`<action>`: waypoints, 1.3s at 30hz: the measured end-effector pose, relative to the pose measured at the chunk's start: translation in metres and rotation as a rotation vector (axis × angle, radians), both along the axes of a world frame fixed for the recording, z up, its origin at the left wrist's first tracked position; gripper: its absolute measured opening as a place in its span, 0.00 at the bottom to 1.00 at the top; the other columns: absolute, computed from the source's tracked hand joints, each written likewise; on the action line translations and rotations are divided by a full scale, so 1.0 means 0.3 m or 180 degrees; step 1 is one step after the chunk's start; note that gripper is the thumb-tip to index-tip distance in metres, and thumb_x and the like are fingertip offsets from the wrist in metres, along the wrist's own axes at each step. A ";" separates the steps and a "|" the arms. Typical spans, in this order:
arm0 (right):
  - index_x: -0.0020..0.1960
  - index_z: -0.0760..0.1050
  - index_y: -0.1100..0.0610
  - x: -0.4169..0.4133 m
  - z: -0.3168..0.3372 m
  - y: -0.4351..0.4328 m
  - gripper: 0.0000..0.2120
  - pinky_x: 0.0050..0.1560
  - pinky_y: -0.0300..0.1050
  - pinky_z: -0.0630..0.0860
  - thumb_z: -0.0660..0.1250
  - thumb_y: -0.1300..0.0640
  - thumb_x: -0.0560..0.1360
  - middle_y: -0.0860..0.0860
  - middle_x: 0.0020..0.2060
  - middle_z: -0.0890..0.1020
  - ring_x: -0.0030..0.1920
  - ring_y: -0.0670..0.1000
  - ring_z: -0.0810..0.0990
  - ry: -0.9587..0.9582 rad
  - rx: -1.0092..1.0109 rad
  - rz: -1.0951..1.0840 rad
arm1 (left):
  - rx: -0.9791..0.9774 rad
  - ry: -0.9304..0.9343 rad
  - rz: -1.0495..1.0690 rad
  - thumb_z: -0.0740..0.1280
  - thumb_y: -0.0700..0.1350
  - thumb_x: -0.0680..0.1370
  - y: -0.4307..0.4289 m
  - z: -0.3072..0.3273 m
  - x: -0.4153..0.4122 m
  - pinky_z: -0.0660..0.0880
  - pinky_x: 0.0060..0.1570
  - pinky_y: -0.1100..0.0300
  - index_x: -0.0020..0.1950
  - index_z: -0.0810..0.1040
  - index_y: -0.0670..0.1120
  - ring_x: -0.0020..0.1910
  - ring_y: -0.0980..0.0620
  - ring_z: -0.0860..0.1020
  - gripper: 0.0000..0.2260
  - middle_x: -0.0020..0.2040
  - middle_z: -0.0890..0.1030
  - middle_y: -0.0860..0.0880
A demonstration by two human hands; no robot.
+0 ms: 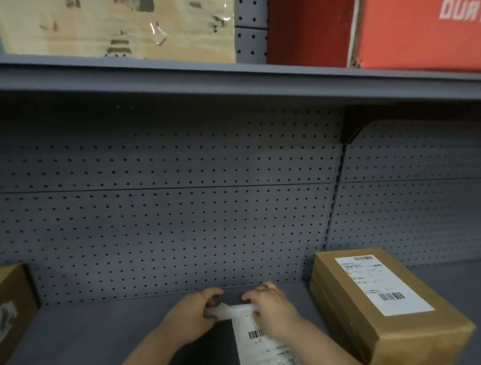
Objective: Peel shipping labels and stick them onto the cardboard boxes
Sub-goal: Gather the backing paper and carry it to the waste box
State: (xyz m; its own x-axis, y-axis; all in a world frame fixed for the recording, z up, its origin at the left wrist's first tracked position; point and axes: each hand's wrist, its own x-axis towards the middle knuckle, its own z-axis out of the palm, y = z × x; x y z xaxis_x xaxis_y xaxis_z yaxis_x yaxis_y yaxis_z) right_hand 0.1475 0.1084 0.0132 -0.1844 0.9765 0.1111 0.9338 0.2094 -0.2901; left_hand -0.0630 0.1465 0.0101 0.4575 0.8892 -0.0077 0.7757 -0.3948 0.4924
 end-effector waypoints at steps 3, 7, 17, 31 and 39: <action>0.66 0.70 0.51 0.013 0.036 -0.007 0.22 0.62 0.47 0.68 0.60 0.64 0.75 0.53 0.60 0.76 0.65 0.53 0.65 -0.0011 0.0151 0.0023 | 0.0067 -0.0080 -0.0012 0.67 0.46 0.74 0.004 0.034 0.014 0.72 0.56 0.64 0.69 0.68 0.56 0.54 0.57 0.76 0.24 0.56 0.79 0.55; 0.65 0.71 0.51 0.066 0.130 -0.052 0.22 0.59 0.49 0.70 0.60 0.66 0.73 0.53 0.58 0.78 0.62 0.54 0.68 -0.0129 0.0538 -0.0018 | 0.0252 -0.0367 -0.0059 0.68 0.46 0.75 -0.010 0.102 0.071 0.72 0.50 0.68 0.68 0.69 0.57 0.51 0.61 0.77 0.23 0.52 0.79 0.59; 0.66 0.70 0.47 0.473 0.341 -0.299 0.20 0.60 0.47 0.70 0.63 0.59 0.75 0.49 0.60 0.78 0.63 0.52 0.70 -0.0121 0.0990 -0.0495 | 0.0548 -0.1125 -0.0635 0.72 0.45 0.73 -0.128 0.305 0.474 0.74 0.54 0.65 0.55 0.74 0.67 0.49 0.64 0.79 0.19 0.48 0.81 0.59; 0.65 0.71 0.52 1.406 0.372 -1.062 0.20 0.58 0.51 0.72 0.65 0.58 0.73 0.52 0.58 0.79 0.59 0.55 0.72 -0.0156 0.0994 -0.1727 | 0.0213 -0.1306 -0.1911 0.71 0.43 0.73 -0.641 0.345 1.558 0.76 0.55 0.61 0.54 0.73 0.66 0.49 0.62 0.79 0.19 0.47 0.81 0.58; 0.61 0.74 0.48 1.848 0.296 -1.557 0.21 0.56 0.50 0.74 0.66 0.60 0.69 0.50 0.53 0.81 0.55 0.54 0.74 0.0153 0.1052 -0.2493 | -0.0102 -0.1283 -0.2580 0.71 0.42 0.73 -1.030 0.259 2.127 0.76 0.54 0.60 0.59 0.77 0.56 0.49 0.59 0.79 0.16 0.47 0.82 0.56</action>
